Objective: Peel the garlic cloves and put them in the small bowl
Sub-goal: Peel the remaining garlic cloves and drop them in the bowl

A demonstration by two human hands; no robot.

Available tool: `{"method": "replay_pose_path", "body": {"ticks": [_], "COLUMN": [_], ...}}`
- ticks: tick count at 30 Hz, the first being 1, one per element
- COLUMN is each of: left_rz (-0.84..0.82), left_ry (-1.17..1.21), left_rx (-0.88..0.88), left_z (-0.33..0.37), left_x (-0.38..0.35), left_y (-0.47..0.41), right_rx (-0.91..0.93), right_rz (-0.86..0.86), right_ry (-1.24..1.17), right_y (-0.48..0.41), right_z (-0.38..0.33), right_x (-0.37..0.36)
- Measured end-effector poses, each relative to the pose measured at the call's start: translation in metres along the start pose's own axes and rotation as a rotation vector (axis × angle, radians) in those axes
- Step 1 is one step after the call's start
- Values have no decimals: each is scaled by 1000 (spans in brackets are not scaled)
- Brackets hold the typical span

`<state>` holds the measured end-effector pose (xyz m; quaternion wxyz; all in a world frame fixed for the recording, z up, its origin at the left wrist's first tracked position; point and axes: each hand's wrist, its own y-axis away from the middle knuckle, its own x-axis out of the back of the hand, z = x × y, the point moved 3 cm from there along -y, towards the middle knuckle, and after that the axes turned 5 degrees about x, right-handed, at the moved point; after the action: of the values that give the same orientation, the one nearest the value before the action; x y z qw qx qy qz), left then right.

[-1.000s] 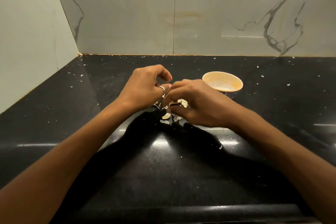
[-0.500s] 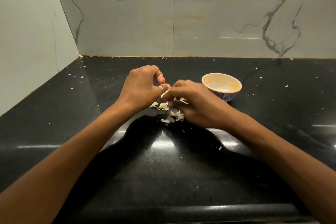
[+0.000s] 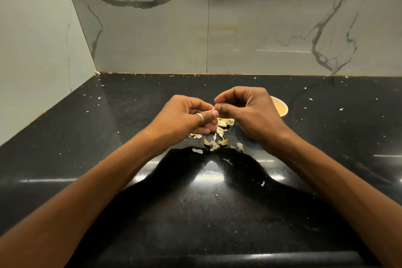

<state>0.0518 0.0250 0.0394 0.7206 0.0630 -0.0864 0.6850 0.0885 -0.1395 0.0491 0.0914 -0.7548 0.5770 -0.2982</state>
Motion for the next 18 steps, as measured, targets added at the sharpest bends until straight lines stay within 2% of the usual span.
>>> {"method": "replay_pose_path", "body": {"ticks": [5,9,13,18], "left_rz": [-20,4,57,26], "left_ry": [-10,-62,-196,-384], "left_rx": [10,-7,-49,-120], "left_z": [-6,-10,-12,-11], "left_x": [-1,-4,-3,-3], "left_y": [-1,-3,-5,-2], "right_rx": [104,213,265,348], "right_rz": [-12,-2,-29,-138], "right_ry": [124,313,441,568], "right_y": [-1,1,3,4], "right_z": [0,-2,-1,-2], "right_x": [-4,-5,-8,-8]}}
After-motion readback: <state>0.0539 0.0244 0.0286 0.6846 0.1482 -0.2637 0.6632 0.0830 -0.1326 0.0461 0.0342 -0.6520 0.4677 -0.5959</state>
